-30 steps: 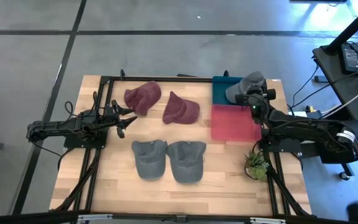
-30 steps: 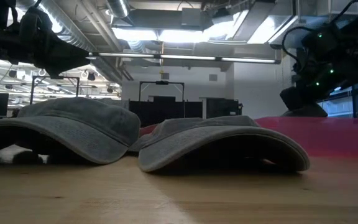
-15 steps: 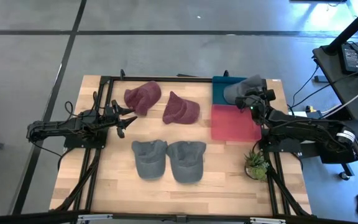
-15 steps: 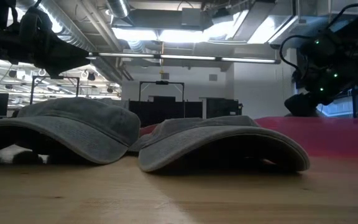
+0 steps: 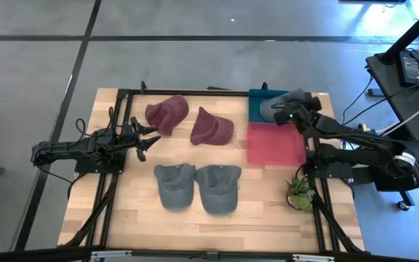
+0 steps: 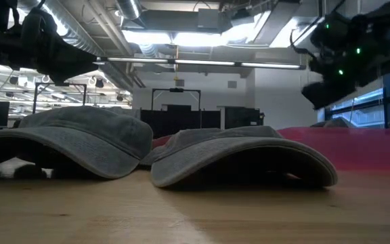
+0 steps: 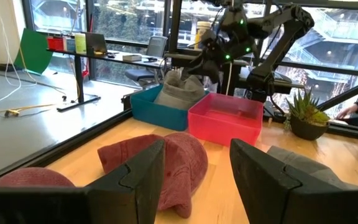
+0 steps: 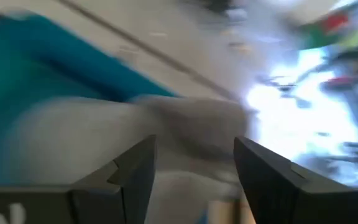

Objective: Pick & Place hat
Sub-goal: Put the left red cap into the pink bin

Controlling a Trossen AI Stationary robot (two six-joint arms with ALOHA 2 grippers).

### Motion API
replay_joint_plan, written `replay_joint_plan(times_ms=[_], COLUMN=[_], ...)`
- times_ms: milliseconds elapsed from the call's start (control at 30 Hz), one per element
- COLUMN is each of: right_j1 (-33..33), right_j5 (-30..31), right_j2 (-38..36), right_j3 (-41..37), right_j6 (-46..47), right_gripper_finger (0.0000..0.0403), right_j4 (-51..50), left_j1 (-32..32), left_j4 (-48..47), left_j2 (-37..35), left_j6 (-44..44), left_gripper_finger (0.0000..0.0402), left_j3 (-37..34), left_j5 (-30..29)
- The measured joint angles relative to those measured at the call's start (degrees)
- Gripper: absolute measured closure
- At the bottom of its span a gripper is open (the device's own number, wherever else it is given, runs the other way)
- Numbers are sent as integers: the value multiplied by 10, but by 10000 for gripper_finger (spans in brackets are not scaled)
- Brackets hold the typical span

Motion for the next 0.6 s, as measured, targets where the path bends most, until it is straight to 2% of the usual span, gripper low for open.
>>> replay_joint_plan(times_ms=[133,267,400,600], right_j1=[26,70,122,178], right_j5=[-156,-251,-298,-302], right_j2=[0,1,2,2], right_j3=[12,7,7,7], right_j6=[-26,-68,-95,-82], right_gripper_finger=[189,189,189,189], right_j4=[55,123,160,181], left_j1=[0,0,0,0], left_j4=[9,19,22,22], left_j2=[0,0,0,0], left_j6=[0,-4,-13,-13], left_gripper_finger=[224,224,224,224], left_j3=[0,0,0,0], left_j5=[0,0,0,0])
